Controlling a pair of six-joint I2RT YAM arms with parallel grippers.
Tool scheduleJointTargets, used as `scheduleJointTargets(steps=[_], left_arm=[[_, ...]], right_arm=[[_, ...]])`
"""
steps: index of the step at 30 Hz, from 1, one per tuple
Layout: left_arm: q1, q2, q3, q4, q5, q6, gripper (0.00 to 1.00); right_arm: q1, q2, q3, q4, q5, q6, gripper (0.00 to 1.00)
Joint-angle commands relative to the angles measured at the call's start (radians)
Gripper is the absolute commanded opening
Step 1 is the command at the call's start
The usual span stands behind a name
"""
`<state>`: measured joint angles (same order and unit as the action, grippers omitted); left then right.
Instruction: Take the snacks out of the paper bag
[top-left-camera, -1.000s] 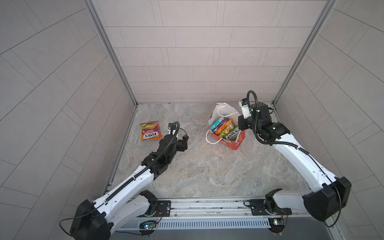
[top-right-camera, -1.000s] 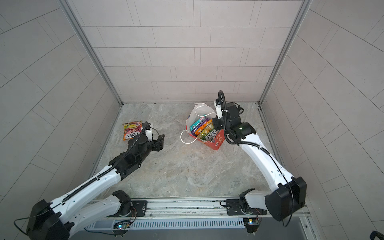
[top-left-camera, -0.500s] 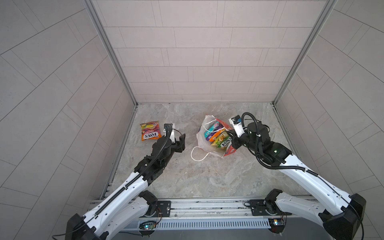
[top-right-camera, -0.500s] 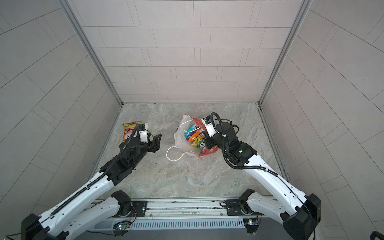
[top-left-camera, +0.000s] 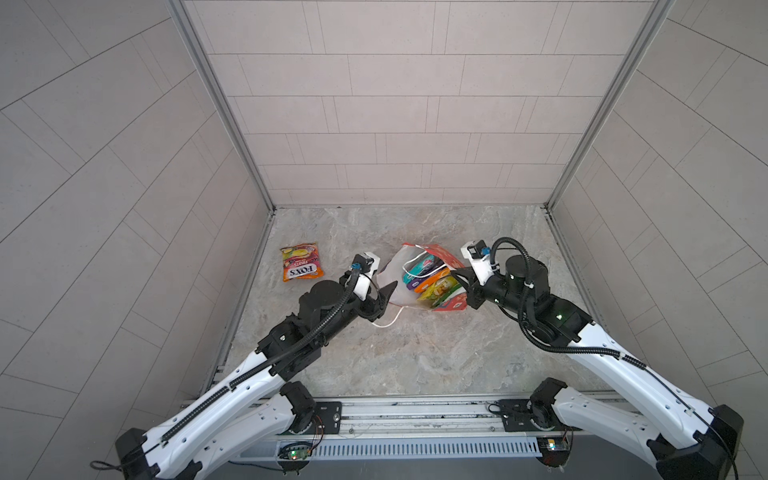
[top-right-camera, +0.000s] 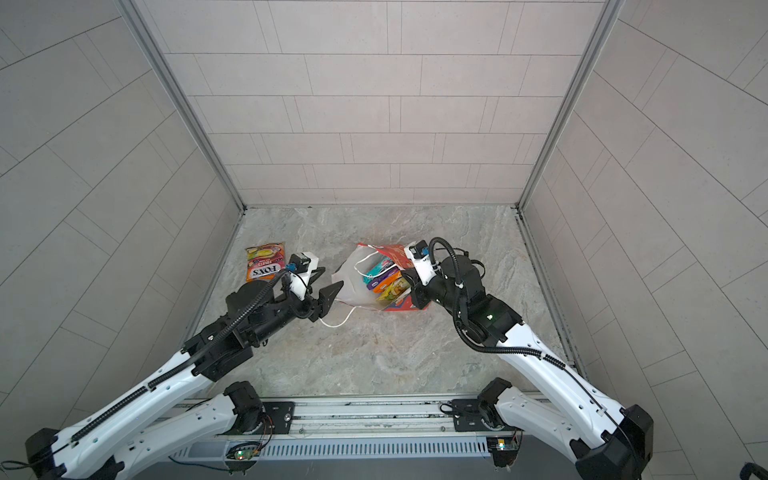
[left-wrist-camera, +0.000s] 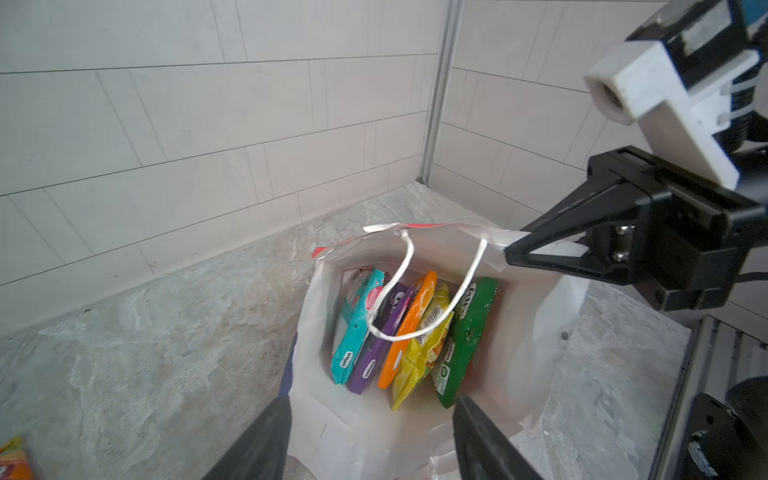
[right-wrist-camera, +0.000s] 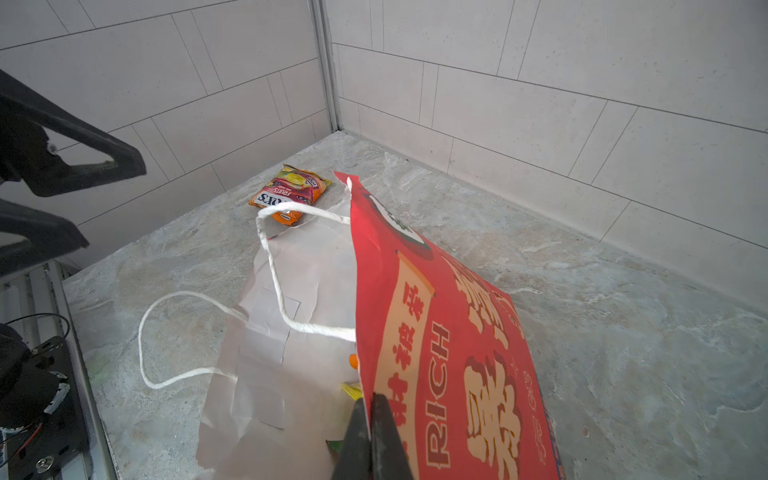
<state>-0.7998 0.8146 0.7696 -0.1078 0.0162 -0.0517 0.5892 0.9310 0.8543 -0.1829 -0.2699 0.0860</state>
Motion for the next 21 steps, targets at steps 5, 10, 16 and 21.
scheduleJointTargets(steps=[5,10,16,21], left_arm=[[-0.034,0.169,0.009,0.041,0.1,0.033,0.61],[-0.041,0.251,0.008,0.113,0.107,0.032,0.53],[-0.041,0.325,-0.009,0.212,0.079,0.034,0.38],[-0.038,0.388,0.015,0.26,0.077,0.061,0.35]], right_arm=[[0.008,-0.006,-0.028,0.151,-0.048,0.004,0.0],[0.008,-0.004,-0.052,0.186,-0.024,-0.002,0.0],[0.01,-0.006,-0.077,0.242,-0.021,-0.003,0.0],[0.009,-0.006,-0.082,0.254,-0.017,-0.014,0.0]])
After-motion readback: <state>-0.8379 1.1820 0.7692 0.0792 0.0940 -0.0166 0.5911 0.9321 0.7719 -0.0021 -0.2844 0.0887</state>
